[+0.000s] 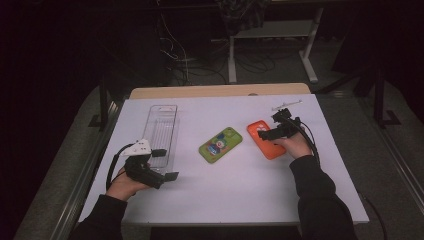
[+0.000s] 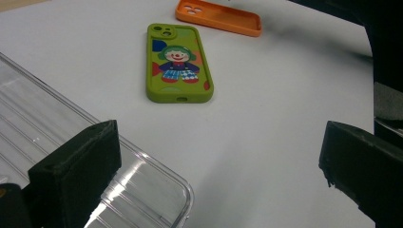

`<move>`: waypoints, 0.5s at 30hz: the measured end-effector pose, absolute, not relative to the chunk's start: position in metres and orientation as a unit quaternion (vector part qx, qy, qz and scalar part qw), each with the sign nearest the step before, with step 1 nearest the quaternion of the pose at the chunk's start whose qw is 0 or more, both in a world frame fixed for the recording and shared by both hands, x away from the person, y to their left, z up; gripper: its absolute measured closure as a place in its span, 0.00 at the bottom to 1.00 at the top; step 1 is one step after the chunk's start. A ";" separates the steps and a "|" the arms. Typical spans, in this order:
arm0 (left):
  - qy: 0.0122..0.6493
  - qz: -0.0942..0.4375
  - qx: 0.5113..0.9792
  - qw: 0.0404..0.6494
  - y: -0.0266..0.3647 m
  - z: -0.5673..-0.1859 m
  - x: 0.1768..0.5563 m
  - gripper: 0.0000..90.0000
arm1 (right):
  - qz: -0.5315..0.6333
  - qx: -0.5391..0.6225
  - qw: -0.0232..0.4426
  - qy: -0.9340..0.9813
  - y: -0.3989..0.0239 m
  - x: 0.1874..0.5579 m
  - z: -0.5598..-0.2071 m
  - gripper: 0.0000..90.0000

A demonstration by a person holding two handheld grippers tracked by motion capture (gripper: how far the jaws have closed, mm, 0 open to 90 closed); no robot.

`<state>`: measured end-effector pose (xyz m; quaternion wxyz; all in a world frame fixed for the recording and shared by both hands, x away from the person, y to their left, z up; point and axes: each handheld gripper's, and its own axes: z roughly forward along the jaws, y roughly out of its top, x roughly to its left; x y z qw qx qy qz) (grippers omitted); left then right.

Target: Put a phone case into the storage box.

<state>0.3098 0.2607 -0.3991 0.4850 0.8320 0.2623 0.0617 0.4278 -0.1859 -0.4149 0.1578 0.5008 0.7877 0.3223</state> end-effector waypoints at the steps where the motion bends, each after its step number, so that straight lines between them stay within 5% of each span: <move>1: 0.263 0.061 0.831 0.486 0.261 -0.399 0.310 0.00 | 0.322 0.498 0.158 0.789 -0.185 0.428 -0.417 0.00; 15: 0.261 0.061 0.833 0.485 0.261 -0.399 0.310 0.00 | 0.304 0.501 0.144 0.798 -0.171 0.427 -0.439 0.00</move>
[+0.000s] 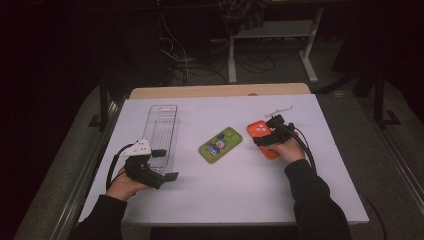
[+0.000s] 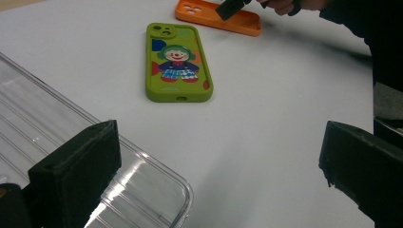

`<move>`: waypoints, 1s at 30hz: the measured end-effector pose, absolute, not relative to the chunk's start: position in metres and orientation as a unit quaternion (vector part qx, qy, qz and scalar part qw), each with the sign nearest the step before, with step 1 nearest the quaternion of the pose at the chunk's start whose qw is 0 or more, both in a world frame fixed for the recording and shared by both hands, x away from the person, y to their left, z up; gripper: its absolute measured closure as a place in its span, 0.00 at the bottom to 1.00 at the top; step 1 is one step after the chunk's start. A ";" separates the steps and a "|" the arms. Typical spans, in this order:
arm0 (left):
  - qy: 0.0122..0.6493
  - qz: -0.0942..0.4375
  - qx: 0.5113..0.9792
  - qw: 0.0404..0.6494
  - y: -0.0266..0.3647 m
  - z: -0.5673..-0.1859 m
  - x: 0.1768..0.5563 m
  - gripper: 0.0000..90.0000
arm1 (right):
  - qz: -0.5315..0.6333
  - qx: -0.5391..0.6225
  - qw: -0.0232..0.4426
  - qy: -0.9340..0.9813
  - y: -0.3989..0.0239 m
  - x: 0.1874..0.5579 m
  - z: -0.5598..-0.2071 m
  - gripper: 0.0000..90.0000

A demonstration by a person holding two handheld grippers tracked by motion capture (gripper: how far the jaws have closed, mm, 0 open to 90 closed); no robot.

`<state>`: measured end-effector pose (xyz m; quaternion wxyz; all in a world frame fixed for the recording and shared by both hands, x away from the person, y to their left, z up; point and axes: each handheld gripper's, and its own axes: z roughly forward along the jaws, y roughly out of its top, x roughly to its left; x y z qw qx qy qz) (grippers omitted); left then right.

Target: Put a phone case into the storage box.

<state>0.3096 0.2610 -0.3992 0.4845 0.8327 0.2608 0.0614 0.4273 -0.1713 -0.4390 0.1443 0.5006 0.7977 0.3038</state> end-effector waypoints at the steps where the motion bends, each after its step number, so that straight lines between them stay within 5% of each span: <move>1: 0.261 0.061 0.833 0.485 0.261 -0.399 0.310 0.00 | 0.300 0.500 0.142 0.800 -0.170 0.427 -0.440 0.00; 17: 0.264 0.057 0.830 0.488 0.261 -0.399 0.309 0.00 | 0.276 0.498 0.151 0.808 -0.170 0.423 -0.449 0.15; 30: 0.264 0.055 0.832 0.485 0.260 -0.398 0.309 0.00 | 0.268 0.505 0.150 0.807 -0.168 0.421 -0.447 0.16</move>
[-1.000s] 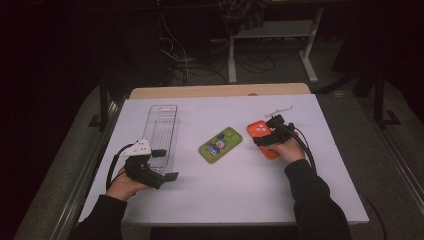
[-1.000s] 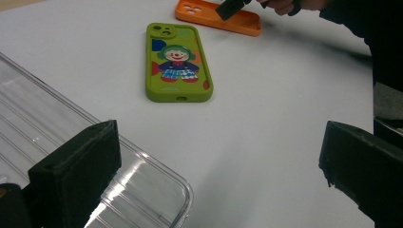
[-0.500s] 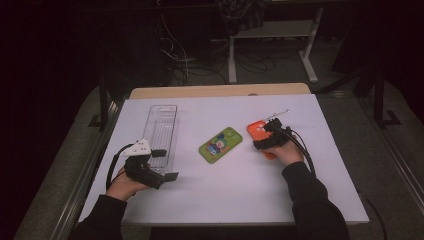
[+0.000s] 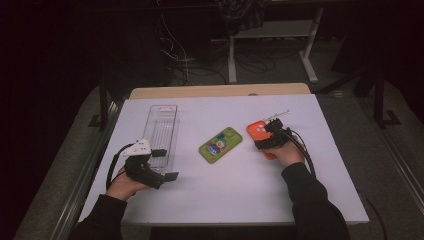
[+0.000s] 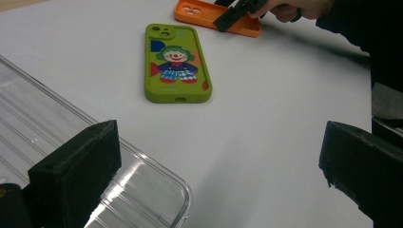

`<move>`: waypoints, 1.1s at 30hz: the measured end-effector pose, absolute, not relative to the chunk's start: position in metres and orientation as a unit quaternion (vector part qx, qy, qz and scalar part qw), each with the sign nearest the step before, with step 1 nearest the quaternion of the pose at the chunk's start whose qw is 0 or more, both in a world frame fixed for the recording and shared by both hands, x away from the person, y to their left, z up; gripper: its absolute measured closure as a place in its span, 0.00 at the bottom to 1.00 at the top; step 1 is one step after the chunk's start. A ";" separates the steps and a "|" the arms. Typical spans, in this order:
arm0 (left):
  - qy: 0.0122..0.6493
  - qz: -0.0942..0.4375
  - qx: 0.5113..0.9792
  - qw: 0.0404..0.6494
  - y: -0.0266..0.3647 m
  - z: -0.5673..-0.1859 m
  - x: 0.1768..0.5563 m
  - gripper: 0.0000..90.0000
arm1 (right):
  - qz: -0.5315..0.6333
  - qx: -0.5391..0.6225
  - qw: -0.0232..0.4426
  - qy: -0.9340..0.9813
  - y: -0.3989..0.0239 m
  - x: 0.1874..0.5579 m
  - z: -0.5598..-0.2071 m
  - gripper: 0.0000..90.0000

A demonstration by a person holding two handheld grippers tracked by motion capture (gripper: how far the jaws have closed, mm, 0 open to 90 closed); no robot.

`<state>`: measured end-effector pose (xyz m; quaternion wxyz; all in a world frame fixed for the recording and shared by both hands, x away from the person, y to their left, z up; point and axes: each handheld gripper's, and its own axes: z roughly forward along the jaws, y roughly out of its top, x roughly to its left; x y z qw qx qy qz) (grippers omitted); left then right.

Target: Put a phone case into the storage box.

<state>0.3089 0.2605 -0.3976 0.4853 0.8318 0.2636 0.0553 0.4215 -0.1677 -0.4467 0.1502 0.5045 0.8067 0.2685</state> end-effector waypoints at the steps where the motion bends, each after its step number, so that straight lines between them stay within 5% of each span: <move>1: 0.264 0.055 0.832 0.485 0.260 -0.398 0.309 0.00 | 0.268 0.505 0.150 0.807 -0.168 0.421 -0.447 0.16; 16: 0.239 0.037 0.834 0.495 0.238 -0.374 0.324 0.00 | 0.279 0.463 0.122 0.832 -0.184 0.411 -0.410 0.17; 33: 0.175 0.003 0.850 0.497 0.169 -0.363 0.354 0.00 | 0.302 0.373 0.094 0.872 -0.183 0.384 -0.388 0.16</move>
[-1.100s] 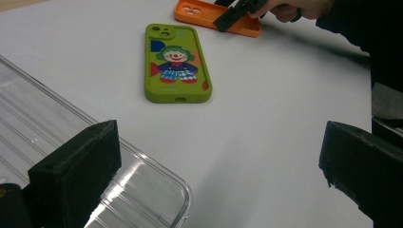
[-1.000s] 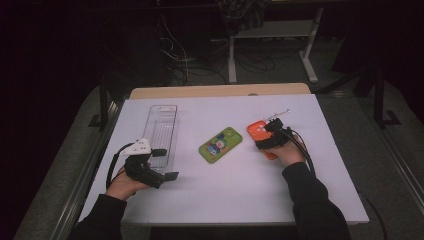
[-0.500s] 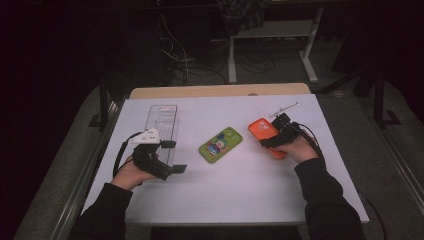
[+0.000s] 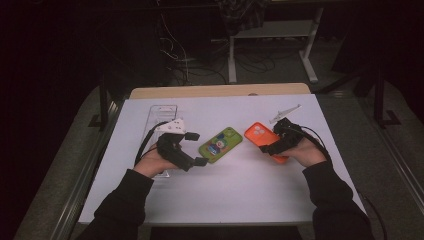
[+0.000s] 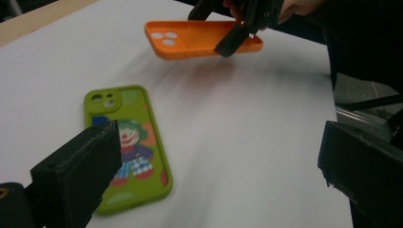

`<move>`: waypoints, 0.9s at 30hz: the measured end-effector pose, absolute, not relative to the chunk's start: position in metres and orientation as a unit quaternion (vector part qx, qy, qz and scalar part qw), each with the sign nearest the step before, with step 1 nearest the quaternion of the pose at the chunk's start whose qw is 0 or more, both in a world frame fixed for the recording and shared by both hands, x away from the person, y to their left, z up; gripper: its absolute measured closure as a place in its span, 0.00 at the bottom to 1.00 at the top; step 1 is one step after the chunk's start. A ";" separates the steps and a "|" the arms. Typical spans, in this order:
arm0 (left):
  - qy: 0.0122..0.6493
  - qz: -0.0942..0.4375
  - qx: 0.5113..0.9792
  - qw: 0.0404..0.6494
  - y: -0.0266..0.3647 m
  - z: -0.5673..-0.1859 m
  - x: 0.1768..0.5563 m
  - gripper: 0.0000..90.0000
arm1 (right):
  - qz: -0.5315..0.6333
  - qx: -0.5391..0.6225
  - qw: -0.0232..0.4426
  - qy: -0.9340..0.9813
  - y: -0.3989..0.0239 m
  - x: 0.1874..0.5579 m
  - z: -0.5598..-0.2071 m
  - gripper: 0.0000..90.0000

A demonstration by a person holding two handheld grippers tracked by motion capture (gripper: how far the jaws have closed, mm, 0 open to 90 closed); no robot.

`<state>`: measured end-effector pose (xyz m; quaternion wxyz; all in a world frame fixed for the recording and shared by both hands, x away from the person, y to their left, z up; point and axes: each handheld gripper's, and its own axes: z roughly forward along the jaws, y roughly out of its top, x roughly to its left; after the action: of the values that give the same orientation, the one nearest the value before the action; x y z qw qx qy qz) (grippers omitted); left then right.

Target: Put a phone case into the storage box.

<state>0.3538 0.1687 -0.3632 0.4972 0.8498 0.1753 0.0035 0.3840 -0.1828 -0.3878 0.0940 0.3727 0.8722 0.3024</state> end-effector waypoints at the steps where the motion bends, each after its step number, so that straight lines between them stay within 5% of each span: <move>1: 0.175 0.003 0.850 0.497 0.169 -0.363 0.354 0.00 | 0.302 0.373 0.094 0.872 -0.183 0.384 -0.388 0.16; 27: 0.077 -0.011 0.886 0.458 0.134 -0.372 0.346 0.00 | 0.324 0.164 0.035 0.931 -0.134 0.357 -0.389 0.16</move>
<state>0.3461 0.1337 -0.3721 0.4579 0.8855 0.0775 -0.0113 0.3568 -0.1340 -0.3890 0.0355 0.1637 0.9311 0.3240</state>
